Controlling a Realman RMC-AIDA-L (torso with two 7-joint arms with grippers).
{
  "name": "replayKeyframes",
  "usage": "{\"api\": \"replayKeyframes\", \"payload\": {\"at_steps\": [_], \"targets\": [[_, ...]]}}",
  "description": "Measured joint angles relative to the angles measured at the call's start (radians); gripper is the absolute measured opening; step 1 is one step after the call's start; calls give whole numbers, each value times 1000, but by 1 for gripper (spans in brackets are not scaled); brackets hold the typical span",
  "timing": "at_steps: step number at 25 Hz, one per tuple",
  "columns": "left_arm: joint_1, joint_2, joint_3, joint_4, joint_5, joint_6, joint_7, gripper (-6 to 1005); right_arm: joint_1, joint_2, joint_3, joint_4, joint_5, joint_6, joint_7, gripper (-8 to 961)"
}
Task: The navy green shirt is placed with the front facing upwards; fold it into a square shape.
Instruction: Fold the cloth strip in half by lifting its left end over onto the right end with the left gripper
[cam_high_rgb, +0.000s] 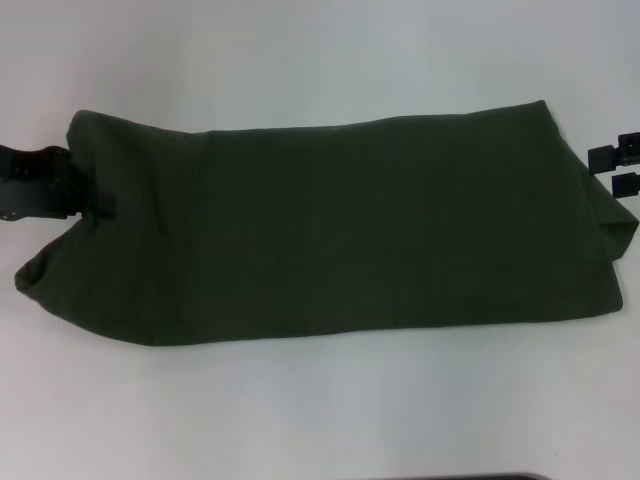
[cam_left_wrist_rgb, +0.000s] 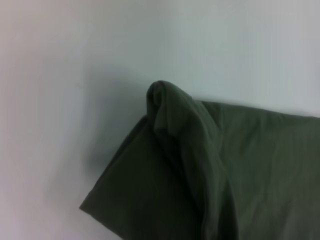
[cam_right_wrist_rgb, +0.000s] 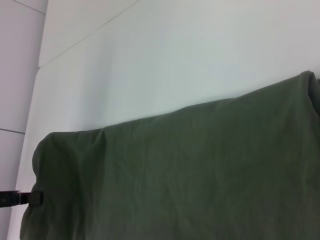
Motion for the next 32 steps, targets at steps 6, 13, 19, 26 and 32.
{"api": "replayKeyframes", "payload": {"at_steps": [6, 13, 19, 26, 32], "targets": [[8, 2, -1, 1, -9, -6, 1, 74, 3, 0, 0, 0, 0, 0, 1, 825], [15, 29, -2, -5, -10, -12, -2, 74, 4, 0, 0, 0, 0, -4, 4, 825], [22, 50, -15, -5, -10, -20, -6, 73, 4, -1, 0, 0, 0, -6, 6, 825], [13, 54, -16, -2, -9, -34, -10, 73, 8, -2, 0, 0, 0, -6, 6, 825], [-5, 64, -15, -9, -3, -45, -32, 74, 8, -2, 0, 0, 0, -7, 6, 825]]}}
